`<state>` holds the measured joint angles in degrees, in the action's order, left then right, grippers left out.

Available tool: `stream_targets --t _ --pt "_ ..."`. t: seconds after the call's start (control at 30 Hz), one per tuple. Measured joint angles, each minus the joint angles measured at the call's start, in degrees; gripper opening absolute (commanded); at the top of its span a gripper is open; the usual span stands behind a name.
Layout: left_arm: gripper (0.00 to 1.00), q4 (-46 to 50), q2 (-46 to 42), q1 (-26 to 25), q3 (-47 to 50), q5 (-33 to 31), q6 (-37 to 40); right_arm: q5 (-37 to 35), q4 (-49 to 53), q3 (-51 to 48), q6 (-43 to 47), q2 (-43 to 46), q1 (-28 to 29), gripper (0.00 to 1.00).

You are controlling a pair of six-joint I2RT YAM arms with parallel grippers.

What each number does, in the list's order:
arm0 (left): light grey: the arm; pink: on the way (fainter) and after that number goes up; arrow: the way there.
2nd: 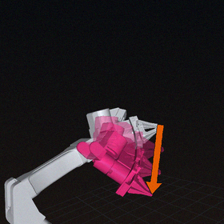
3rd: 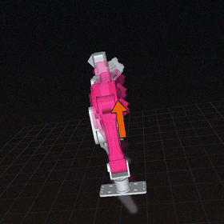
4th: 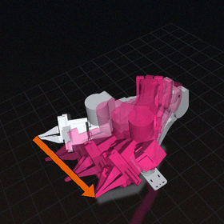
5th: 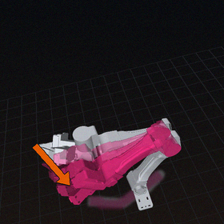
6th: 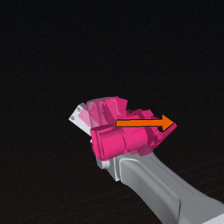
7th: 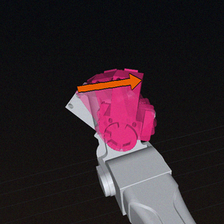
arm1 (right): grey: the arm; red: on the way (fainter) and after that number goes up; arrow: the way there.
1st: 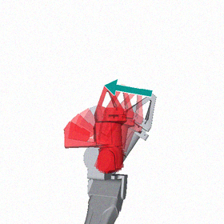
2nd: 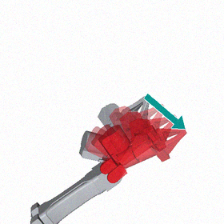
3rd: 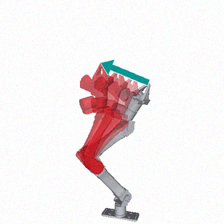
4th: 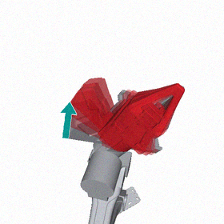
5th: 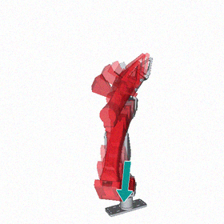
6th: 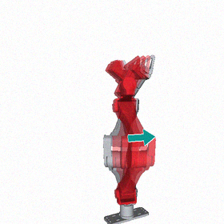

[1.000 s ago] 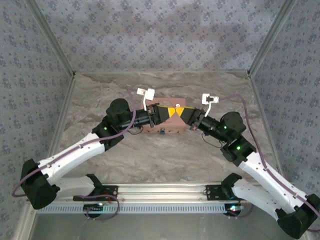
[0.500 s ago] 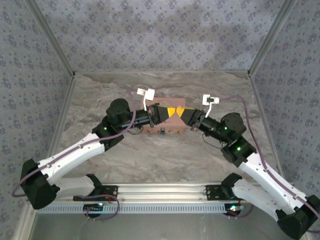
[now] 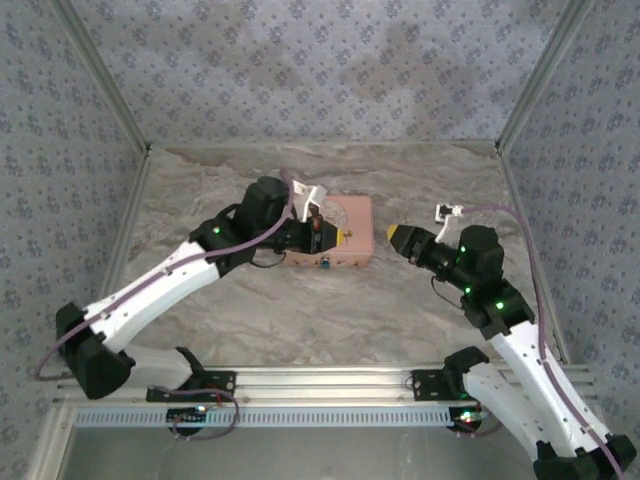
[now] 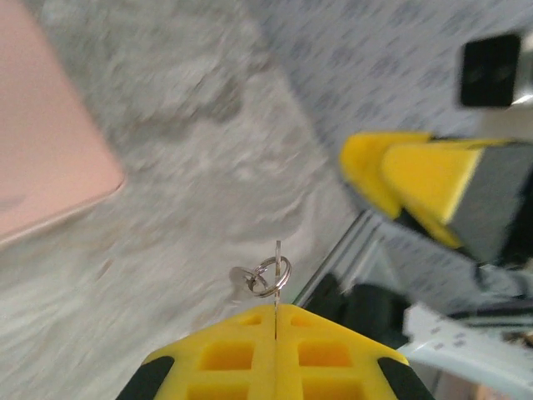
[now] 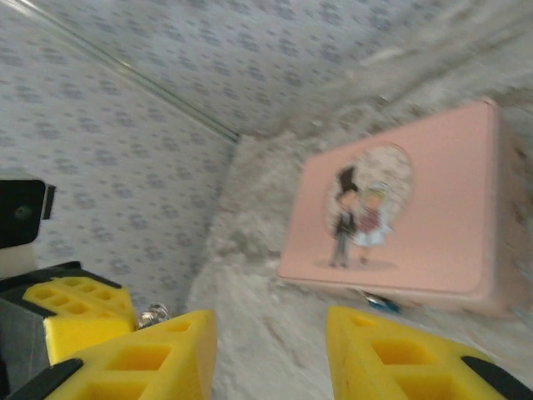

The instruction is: Unlock the padlock with the key

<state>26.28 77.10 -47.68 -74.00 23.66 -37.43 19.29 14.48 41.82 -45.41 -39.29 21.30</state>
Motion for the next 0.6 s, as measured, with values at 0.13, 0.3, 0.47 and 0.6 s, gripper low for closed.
stream_targets --t 0.13,0.3,0.47,0.6 --pt "0.0 15.5 7.6 -1.4 -6.7 -2.8 4.9 -0.2 3.8 0.0 1.0 -2.4 -0.2 0.4" --pt "0.0 33.9 16.1 -7.5 -17.7 -11.7 11.2 1.2 4.4 -0.2 1.6 -5.6 -0.2 0.38" --pt "0.0 42.4 18.2 -10.6 -21.0 -15.7 15.4 5.9 3.3 -1.6 3.2 -10.1 0.9 0.28" --pt "0.0 44.2 17.2 -10.3 -22.6 -15.5 17.6 12.6 -2.5 -5.4 3.1 -11.2 2.8 0.31"
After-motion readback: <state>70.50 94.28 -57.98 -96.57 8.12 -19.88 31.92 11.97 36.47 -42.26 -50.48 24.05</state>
